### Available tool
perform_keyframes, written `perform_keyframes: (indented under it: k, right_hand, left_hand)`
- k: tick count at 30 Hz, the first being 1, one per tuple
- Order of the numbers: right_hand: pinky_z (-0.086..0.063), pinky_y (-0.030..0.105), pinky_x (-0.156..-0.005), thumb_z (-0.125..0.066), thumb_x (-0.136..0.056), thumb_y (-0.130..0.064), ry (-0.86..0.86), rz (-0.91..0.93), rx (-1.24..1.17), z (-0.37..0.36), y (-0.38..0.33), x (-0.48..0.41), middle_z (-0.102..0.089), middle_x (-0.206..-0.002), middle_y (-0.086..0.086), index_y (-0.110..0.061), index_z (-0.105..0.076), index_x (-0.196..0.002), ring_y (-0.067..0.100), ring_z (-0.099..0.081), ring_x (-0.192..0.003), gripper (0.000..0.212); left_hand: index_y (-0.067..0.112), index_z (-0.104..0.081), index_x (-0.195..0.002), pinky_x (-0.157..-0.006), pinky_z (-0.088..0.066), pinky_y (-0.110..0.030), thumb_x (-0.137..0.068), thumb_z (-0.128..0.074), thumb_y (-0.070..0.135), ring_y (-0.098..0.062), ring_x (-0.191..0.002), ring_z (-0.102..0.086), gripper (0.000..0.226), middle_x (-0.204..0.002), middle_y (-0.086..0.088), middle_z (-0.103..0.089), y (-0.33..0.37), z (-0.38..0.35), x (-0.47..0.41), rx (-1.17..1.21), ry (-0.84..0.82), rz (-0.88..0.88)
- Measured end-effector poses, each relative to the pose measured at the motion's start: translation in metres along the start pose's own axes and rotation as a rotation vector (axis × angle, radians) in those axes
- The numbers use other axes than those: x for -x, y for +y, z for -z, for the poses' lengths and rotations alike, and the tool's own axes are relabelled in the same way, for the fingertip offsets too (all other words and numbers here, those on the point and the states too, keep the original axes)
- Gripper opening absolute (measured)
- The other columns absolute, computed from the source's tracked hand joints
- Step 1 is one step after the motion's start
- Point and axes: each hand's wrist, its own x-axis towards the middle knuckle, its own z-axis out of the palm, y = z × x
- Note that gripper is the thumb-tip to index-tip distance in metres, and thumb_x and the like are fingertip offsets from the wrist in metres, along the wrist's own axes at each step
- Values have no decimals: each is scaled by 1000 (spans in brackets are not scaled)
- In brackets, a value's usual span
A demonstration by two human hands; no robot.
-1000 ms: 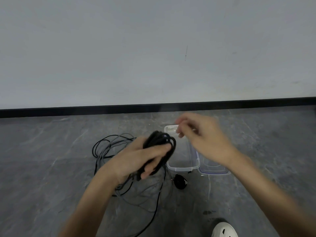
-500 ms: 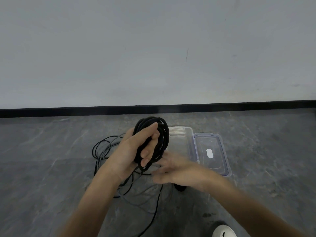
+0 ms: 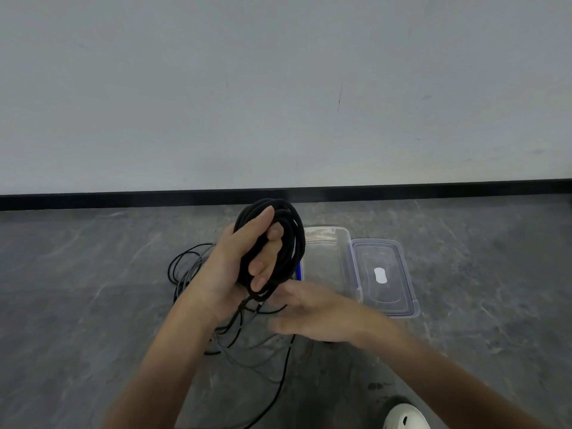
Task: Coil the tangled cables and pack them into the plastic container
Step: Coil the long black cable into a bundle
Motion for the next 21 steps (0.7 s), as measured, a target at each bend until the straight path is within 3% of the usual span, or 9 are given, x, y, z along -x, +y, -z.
perform_keyframes:
  k: [4, 7, 9, 13, 15, 17, 19, 21]
  right_hand:
    - [-49, 37, -100, -67, -86, -28, 36, 46, -39, -7, -3, -4, -55, -132, -11, -25, -49, -131, 8, -57, -115, 48]
    - [-53, 24, -87, -69, -86, -28, 97, 91, -51, -8, 1, -8, -63, -112, -16, -30, -57, -118, 3, -63, -97, 34]
    - [-50, 18, -78, -70, -85, -22, 192, 105, -85, -6, 2, -10, -62, -112, -15, -30, -53, -122, -1, -60, -86, 42]
    - [-50, 23, -92, -70, -83, -4, 379, 247, -167, 7, -1, -10, -56, -117, -7, -21, -38, -136, 10, -58, -106, 65]
    - [-49, 25, -93, -65, -85, 6, 333, 325, -135, 13, -5, -7, -58, -113, 6, -15, -42, -134, 17, -58, -103, 58]
    - [-47, 20, -86, -59, -87, 12, 219, 331, -152, 15, -9, -2, -56, -103, 25, 2, -50, -121, 24, -58, -92, 37]
    - [-49, 14, -80, -59, -87, 10, 157, 318, -107, 14, -8, 0, -59, -102, 29, 7, -53, -113, 17, -63, -88, 27]
    - [-52, 28, -92, -60, -88, 6, 101, 295, -73, 10, -7, 0, -61, -109, 25, 2, -54, -116, 20, -63, -100, 29]
  left_hand:
    - [20, -59, -64, -39, -36, -13, -84, -58, 47, -6, -31, -34, 34, -40, 7, -37, -1, 0, 0, 17, -24, -3]
    - [19, -59, -64, -39, -37, -14, -84, -61, 46, -6, -30, -34, 33, -40, 8, -37, -1, 1, 0, 87, -59, 3]
    - [19, -59, -66, -38, -38, -13, -82, -70, 46, -5, -30, -35, 33, -40, 9, -38, 1, 2, 0, 135, -108, -1]
    - [19, -60, -68, -38, -38, -13, -79, -73, 49, -4, -30, -38, 35, -39, 10, -42, 2, 5, 2, 159, -190, 24]
    - [17, -60, -70, -39, -40, -13, -83, -71, 46, -3, -30, -41, 34, -40, 10, -44, 1, 6, 2, 203, -252, 47]
    - [15, -60, -72, -41, -43, -13, -87, -67, 43, -4, -30, -41, 32, -40, 9, -44, 0, 6, 2, 257, -319, 67]
    - [12, -60, -76, -42, -43, -13, -91, -63, 40, -9, -30, -35, 31, -41, 6, -37, 1, 7, 1, 315, -381, 87]
    - [10, -60, -79, -40, -37, -14, -94, -59, 37, -12, -34, -31, 31, -44, 3, -34, 3, 8, 1, 373, -431, 106]
